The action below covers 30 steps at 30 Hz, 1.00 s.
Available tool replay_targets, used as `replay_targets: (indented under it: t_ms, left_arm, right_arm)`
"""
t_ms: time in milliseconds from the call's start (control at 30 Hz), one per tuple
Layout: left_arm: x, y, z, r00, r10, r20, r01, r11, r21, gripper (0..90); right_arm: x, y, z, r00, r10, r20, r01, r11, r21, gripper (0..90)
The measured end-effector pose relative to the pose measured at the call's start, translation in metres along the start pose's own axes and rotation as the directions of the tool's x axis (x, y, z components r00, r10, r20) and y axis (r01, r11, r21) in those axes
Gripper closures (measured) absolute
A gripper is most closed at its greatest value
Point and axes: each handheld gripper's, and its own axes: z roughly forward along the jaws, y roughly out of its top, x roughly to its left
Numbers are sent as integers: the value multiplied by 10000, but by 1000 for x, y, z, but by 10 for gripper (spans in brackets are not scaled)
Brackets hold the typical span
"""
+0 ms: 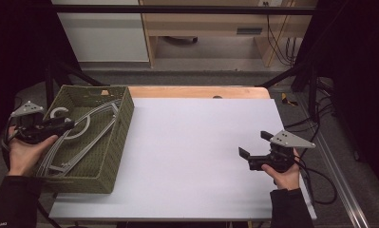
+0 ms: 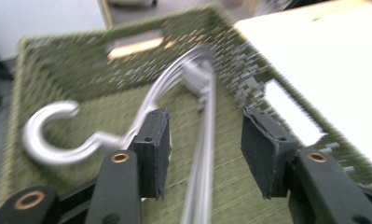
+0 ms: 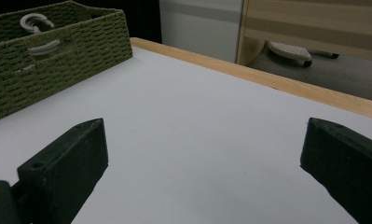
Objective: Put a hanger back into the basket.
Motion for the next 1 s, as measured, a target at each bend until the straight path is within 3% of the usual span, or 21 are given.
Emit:
replay_targets:
  t_ms: [67,100,233,267,300,400,533,567,600,733,867,1000]
  left_arm:
    - [-11,0,-4,9992,101,391,-86,9992,-383,466]
    - [-21,0,-7,9978,194,634,-143,9967,-794,448]
    - [-35,-1,-8,9952,367,908,-262,9930,-1150,397]
    - [-48,-2,-9,9922,548,1117,-388,9892,-1411,382]
    - [-48,-2,-9,9922,548,1117,-388,9892,-1411,361]
    - [-64,-5,-8,9888,770,1280,-539,9832,-1746,308]
    - [-87,-9,1,9841,943,1503,-678,9826,-1728,226]
    - [-98,-12,5,9804,1021,1684,-706,9805,-1832,209]
    - [-98,-12,5,9804,1021,1684,-706,9805,-1832,196]
    - [-120,-19,15,9726,1203,1992,-835,9794,-1837,179]
    - [-134,-26,21,9723,1250,1973,-924,9818,-1662,154]
    - [-136,-31,25,9744,1271,1854,-991,9833,-1529,146]
  right_arm:
    - [0,0,0,10000,-2,12,2,10000,-26,8]
    - [1,0,0,10000,-23,-16,23,10000,-61,8]
    - [1,0,1,10000,-19,-26,19,10000,-60,7]
    - [1,0,1,10000,-17,-35,16,10000,-77,7]
    - [1,0,1,10000,-17,-35,16,10000,-77,7]
    - [1,0,0,10000,14,-42,-14,9999,-106,7]
    - [0,0,-2,10000,-11,-66,10,9999,-154,7]
    - [1,1,-2,10000,37,-61,-38,9998,-208,7]
    - [1,1,-2,10000,37,-61,-38,9998,-208,7]
    - [-1,0,-3,10000,13,-76,-14,9998,-195,8]
    - [-2,-2,-3,9998,164,-68,-165,9996,-247,8]
    - [-2,-1,-5,9997,226,-132,-231,9991,-352,8]
